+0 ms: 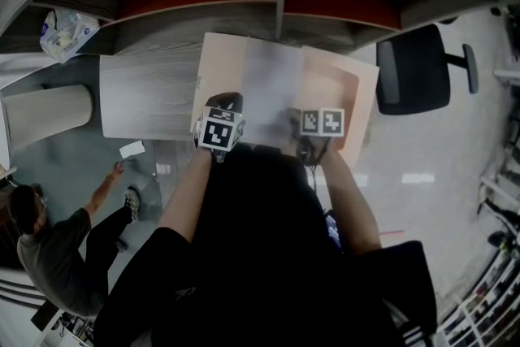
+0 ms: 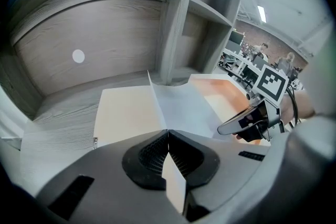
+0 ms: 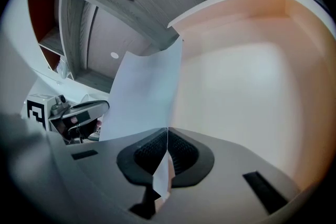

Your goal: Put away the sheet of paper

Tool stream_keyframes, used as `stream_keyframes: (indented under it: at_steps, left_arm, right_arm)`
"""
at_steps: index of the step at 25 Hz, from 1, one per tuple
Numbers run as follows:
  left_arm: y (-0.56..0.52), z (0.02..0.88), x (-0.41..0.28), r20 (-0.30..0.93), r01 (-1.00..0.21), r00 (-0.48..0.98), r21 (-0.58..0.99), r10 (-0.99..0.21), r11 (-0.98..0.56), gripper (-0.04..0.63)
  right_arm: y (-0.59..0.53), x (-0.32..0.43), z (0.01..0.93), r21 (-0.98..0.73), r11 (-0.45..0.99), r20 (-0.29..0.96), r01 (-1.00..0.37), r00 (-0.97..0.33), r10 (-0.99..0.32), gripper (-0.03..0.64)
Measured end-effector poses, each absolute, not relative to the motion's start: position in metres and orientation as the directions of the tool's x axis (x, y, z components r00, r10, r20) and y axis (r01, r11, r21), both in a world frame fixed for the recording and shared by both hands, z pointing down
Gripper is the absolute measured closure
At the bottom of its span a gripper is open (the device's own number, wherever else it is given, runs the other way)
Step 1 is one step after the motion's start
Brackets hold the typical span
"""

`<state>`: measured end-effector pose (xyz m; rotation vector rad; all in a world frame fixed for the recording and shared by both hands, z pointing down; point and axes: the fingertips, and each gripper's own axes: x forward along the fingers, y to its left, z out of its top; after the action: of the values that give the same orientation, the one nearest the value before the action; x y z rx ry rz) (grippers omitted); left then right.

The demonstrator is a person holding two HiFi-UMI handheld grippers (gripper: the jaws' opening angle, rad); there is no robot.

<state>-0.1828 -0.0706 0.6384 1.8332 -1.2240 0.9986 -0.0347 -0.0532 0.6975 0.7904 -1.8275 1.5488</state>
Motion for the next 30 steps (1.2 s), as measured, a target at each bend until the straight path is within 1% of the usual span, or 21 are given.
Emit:
stream_keyframes:
  at_steps: [19,20,21,22,24,27,30]
  left_arm:
    - [-0.072,0.649,-0.172,0.894,-0.940,0.267,0.160,-0.359,-0.300,0.551]
    - [-0.073,0.650,-0.172,0.895,-0.941,0.266,0.160,-0.359,-0.299,0.551]
    - [-0.073,0.650,-0.172,0.895,-0.941,0.266,0.159,-0.359,-0.299,0.551]
    - [-0.073,0.651,-0.172,0.895,-0.941,0.266,0.159,-0.358,-0.299,0.551]
    - [-0.072,0.652,-0.171,0.896,-0.940,0.268,0.162,-0.354,-0.302,0.551]
    - [-0.069,0.653,-0.169,0.895,-0.934,0.282,0.175,-0.345,-0.311,0.551]
    - [-0.071,0.655,-0.169,0.887,-0.928,0.306,0.198,-0.346,-0.315,0.551]
  right_arm:
    - [-0.055,-0.014,0.700,-0.579,0.155,0.804,-0.800,-0.592,-0.052,0.597]
    - [-0.055,-0.014,0.699,-0.578,0.157,0.805,-0.801,-0.591,-0.052,0.591]
    - [-0.056,-0.014,0.699,-0.578,0.158,0.805,-0.801,-0.591,-0.052,0.561]
    - [-0.056,-0.014,0.697,-0.578,0.161,0.804,-0.800,-0.592,-0.051,0.508]
    - [-0.055,-0.014,0.694,-0.571,0.168,0.808,-0.803,-0.586,-0.054,0.462]
    - [-0.055,-0.009,0.689,-0.535,0.192,0.828,-0.823,-0.556,-0.077,0.442]
    - [-0.062,-0.007,0.682,-0.489,0.216,0.843,-0.845,-0.521,-0.131,0.434]
